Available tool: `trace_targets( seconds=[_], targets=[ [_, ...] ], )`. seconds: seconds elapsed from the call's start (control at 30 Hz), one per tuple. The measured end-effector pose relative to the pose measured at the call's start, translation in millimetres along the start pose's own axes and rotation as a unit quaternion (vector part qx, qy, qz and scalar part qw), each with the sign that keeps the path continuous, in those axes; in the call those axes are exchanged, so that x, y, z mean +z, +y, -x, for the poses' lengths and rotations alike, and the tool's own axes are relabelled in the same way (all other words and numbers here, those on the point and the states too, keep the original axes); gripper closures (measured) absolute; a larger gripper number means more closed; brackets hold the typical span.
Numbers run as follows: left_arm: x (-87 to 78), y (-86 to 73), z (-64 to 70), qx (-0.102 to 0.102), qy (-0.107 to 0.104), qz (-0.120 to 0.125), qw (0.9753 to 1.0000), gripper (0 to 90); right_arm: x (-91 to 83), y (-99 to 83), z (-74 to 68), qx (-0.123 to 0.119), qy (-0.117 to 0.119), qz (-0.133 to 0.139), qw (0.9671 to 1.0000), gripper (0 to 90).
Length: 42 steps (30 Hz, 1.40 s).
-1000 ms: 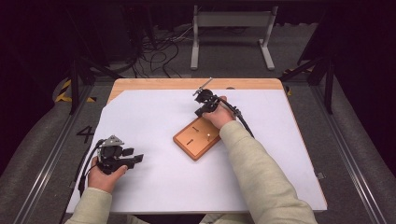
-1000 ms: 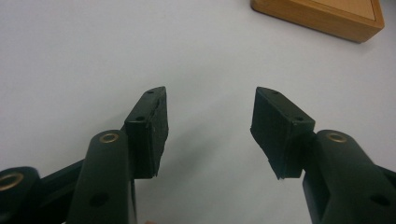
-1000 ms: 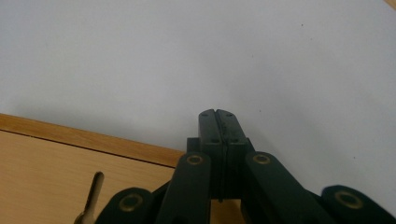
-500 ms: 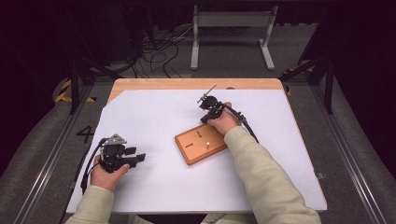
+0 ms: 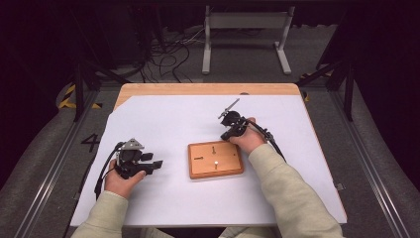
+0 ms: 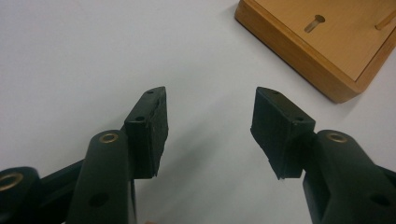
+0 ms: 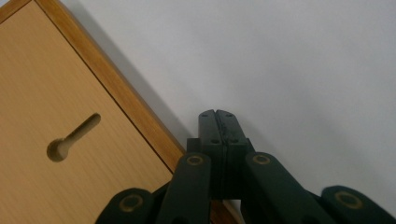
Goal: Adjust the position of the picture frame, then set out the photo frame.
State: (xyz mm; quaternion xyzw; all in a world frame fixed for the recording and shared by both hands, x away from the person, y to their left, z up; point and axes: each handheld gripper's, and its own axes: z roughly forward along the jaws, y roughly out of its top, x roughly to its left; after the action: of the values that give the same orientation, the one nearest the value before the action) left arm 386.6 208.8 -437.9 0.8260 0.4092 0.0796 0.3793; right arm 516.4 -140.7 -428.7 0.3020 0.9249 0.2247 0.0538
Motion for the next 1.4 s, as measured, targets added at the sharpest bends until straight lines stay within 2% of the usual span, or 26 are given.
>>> trace_targets(
  seconds=[0.2, 0.37, 0.43, 0.5, 0.53, 0.57, 0.6, 0.63, 0.7, 0.83, 0.87, 0.93, 1.27, 1.4],
  targets=[
    [2.9, 4.2, 1.2, 0.006, -0.010, -0.002, 0.9999, 45.6, -5.0, -11.7, -3.5, 0.007, 0.007, 0.005, 0.9999, 90.0],
    [2.5, 5.5, -2.7, 0.001, -0.015, 0.002, 0.9999, 45.6, -8.3, -21.6, -3.9, 0.014, 0.011, 0.018, 0.9997, 90.0],
    [2.8, 6.3, -3.1, 0.001, -0.016, 0.003, 0.9999, 45.7, -9.7, -24.3, -2.7, 0.015, 0.003, 0.027, 0.9995, 90.0],
    [3.5, 6.4, -4.2, 0.004, -0.018, 0.005, 0.9998, 45.6, -16.8, -29.3, -2.1, 0.017, -0.001, 0.056, 0.9983, 90.0],
    [3.5, 6.4, -4.2, 0.004, -0.018, 0.005, 0.9998, 45.5, -16.8, -29.3, -2.1, 0.017, -0.001, 0.056, 0.9983, 90.0],
    [3.5, 6.8, -5.1, 0.005, -0.019, 0.005, 0.9998, 45.5, -23.6, -32.3, -3.3, 0.016, 0.000, 0.072, 0.9973, 87.7],
    [3.3, 7.6, -5.1, 0.003, -0.021, 0.004, 0.9998, 45.5, -30.8, -35.2, -5.8, 0.011, 0.004, 0.089, 0.9959, 85.0],
    [2.9, 9.1, -5.2, 0.004, -0.018, 0.006, 0.9998, 45.4, -35.4, -36.9, -8.6, 0.007, 0.005, 0.095, 0.9954, 84.0],
    [1.2, 13.8, -5.2, 0.010, -0.015, 0.013, 0.9997, 45.4, -44.2, -40.8, -17.8, -0.004, -0.005, 0.105, 0.9945, 81.7],
    [0.9, 20.5, -1.7, 0.014, -0.015, 0.020, 0.9996, 44.9, -54.8, -47.9, -32.7, -0.018, -0.001, 0.124, 0.9921, 78.2],
    [0.9, 20.5, -1.7, 0.014, -0.015, 0.020, 0.9996, 44.6, -54.8, -47.9, -32.7, -0.018, -0.001, 0.124, 0.9921, 78.2],
    [0.5, 24.0, -0.3, 0.016, -0.017, 0.021, 0.9995, 44.3, -63.4, -54.4, -46.1, -0.032, 0.008, 0.144, 0.9890, 75.8],
    [5.4, 29.9, 3.7, 0.022, -0.025, 0.018, 0.9993, 43.3, -77.8, -65.6, -74.4, -0.062, 0.024, 0.169, 0.9834, 69.0],
    [5.7, 30.3, 5.1, 0.026, -0.024, 0.020, 0.9992, 43.1, -79.7, -65.4, -86.6, -0.082, 0.028, 0.166, 0.9823, 66.6]
  ],
)
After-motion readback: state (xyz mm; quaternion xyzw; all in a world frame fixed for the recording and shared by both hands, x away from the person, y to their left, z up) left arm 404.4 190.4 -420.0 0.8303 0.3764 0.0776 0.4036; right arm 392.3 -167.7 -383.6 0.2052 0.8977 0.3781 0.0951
